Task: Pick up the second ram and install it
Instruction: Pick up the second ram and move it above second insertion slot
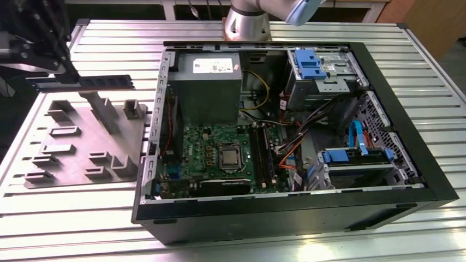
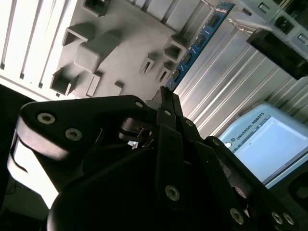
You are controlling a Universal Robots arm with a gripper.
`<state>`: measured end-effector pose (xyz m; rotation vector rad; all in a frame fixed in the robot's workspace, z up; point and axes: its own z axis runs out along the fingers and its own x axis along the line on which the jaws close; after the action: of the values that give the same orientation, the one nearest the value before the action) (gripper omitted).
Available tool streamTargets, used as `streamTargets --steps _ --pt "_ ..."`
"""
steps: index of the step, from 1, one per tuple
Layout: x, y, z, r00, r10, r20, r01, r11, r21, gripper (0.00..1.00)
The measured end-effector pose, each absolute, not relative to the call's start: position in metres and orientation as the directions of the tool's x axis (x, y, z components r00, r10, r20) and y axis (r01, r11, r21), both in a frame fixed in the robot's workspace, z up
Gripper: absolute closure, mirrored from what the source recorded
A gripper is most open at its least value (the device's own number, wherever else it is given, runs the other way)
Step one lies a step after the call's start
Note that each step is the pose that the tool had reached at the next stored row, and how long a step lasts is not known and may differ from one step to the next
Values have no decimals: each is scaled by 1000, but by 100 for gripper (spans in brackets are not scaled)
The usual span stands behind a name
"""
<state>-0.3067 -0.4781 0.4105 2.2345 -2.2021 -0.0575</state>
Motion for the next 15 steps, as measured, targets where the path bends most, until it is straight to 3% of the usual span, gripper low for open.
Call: streamTargets --steps 15 --pt "-245 -478 411 14 -1000 -23 -999 -15 28 89"
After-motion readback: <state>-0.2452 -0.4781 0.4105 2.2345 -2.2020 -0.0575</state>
